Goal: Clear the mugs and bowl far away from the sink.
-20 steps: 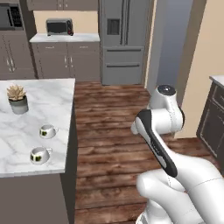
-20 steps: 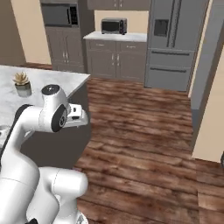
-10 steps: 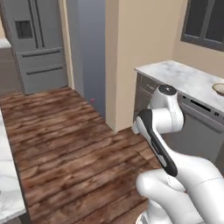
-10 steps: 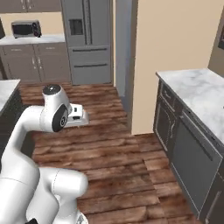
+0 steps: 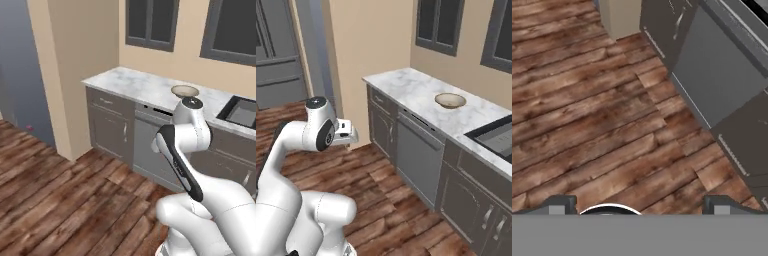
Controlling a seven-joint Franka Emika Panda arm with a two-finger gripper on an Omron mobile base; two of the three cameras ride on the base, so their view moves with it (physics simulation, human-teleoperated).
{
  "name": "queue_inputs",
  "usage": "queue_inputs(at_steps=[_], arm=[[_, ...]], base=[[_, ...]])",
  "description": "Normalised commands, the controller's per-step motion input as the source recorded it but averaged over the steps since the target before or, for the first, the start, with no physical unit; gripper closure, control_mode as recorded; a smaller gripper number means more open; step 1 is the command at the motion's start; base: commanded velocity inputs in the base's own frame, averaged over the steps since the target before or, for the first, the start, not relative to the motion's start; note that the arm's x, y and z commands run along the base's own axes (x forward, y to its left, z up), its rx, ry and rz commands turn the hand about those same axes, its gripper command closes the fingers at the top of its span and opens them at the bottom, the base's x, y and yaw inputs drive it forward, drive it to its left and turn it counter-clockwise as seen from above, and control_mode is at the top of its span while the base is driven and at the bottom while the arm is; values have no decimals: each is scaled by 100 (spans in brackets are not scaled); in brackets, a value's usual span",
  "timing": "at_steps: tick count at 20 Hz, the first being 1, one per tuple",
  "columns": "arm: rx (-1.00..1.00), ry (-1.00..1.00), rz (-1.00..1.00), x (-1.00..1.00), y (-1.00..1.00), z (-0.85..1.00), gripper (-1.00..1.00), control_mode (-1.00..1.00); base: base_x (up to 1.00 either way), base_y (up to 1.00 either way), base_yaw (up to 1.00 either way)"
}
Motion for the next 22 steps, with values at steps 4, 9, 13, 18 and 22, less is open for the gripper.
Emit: queue_inputs(at_steps=[4,9,13,18,22], arm=[[0,0,0,0,0,0,-100,100],[0,0,0,0,0,0,-100,100],[0,0,0,0,0,0,-100,100],[0,0,0,0,0,0,-100,100],[0,0,0,0,0,0,-100,100]], base=[[86,5,-54],[100,26,-51],[78,60,-56],[70,79,-60],[79,68,-54]])
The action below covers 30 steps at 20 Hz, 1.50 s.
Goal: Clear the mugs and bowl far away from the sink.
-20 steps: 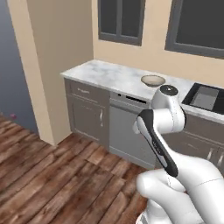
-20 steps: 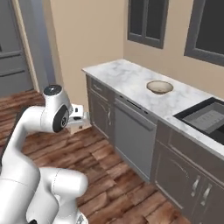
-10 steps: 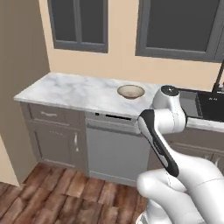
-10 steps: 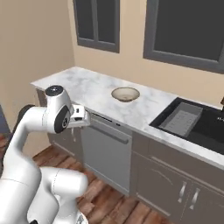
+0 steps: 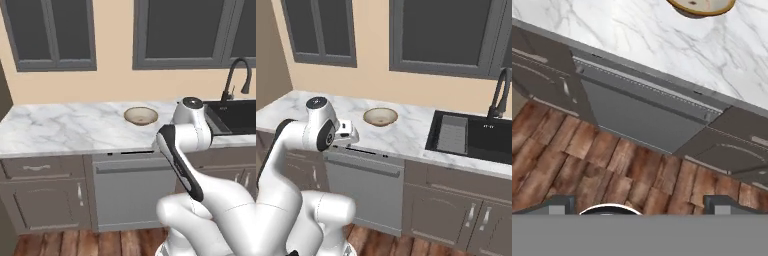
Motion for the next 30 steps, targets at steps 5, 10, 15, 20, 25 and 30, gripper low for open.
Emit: queue_inputs(at_steps=[5,10,15,20,25,30], arm=[[0,0,0,0,0,0,-100,100],[0,0,-1,10,0,0,-100,-100],[0,4,4,80,0,-10,-100,-100],[-5,17,11,98,16,-19,-100,-100],[-20,26,14,94,62,-20,-100,-100],[-14,8,16,61,22,-21,-100,-100]], base=[[66,38,-40],[33,20,-14],[0,0,0],[0,0,0],[0,0,0],[0,0,0]])
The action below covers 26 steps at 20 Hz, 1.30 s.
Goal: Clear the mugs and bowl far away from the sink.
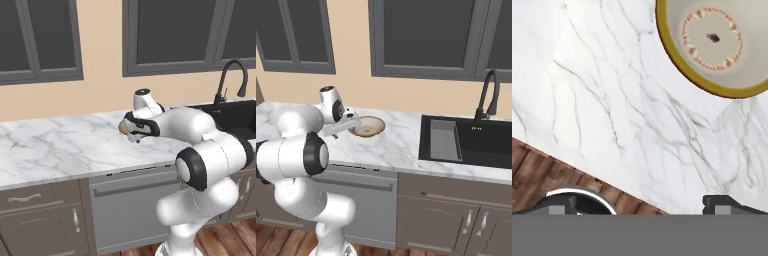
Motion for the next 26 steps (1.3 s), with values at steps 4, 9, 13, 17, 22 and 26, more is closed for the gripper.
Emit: queue_inputs(at_steps=[4,9,13,17,22,26], arm=[[-2,0,12,46,-5,-22,-100,-100],[0,0,10,31,-1,-51,-100,-100],[0,-10,9,15,-1,-45,-100,-100],[0,-17,3,36,-4,-4,-100,-100],[0,-11,0,34,-2,-8,-100,-100],[0,-5,0,31,0,-27,-100,-100]], base=[[0,0,0],[0,0,0],[0,0,0],[0,0,0],[0,0,0],[0,0,0]])
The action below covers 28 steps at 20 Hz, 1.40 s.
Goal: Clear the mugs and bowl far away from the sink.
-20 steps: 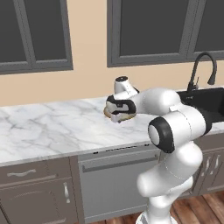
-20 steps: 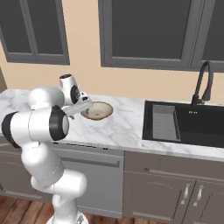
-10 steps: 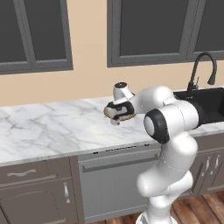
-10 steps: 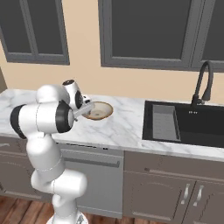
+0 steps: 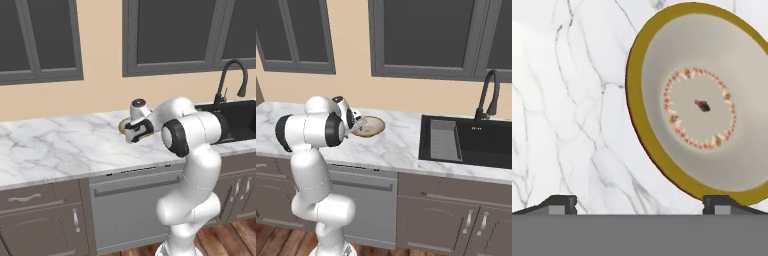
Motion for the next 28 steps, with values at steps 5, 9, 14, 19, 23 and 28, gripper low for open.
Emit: queue_inputs(at_steps=[5,9,14,19,23,28], arm=[[0,-3,0,37,0,-21,-100,-100],[0,-3,0,26,0,-14,-100,-100],[0,0,0,23,0,-14,-100,-100],[0,0,0,17,0,-9,-100,-100],[0,0,0,17,0,-8,-100,-100],[0,0,0,15,0,-9,-100,-100]], base=[[0,0,0],[0,0,0],[0,0,0],[0,0,0],[0,0,0],[0,0,0]])
